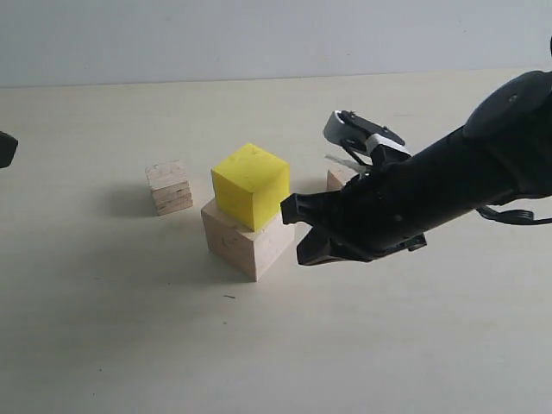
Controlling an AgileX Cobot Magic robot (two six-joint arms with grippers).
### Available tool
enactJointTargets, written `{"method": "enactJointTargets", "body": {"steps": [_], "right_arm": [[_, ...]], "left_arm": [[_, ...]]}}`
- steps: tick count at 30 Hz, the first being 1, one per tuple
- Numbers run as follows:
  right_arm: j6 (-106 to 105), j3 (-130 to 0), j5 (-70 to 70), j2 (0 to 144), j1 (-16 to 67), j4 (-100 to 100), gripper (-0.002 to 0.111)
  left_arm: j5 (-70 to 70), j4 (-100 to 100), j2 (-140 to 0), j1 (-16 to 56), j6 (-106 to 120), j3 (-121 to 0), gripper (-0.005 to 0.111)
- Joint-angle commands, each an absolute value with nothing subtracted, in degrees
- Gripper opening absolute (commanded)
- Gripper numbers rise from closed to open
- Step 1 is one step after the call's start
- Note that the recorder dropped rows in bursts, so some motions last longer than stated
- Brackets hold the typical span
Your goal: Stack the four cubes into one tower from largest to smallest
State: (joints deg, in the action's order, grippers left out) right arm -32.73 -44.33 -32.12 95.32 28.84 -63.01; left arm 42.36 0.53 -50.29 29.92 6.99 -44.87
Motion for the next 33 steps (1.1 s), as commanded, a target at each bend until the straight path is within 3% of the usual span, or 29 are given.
{"method": "enactJointTargets", "body": {"steps": [1, 10, 33], "right_arm": [[-36.0, -44.0, -29.8, 94.9, 30.7, -67.2, 0.0], [-36.9, -44.0, -26.6, 98.5, 32.4, -70.0, 0.0], [-66.5, -44.0, -29.6, 105.4, 32.4, -99.9, 0.0]], "left_arm": [[41.6, 1.4, -49.9, 30.3, 7.0, -44.7, 0.0], [41.6, 1.4, -49.9, 30.3, 7.0, -44.7, 0.0], [41.3, 1.4, -50.0, 30.3, 7.0, -44.7, 0.0]]}}
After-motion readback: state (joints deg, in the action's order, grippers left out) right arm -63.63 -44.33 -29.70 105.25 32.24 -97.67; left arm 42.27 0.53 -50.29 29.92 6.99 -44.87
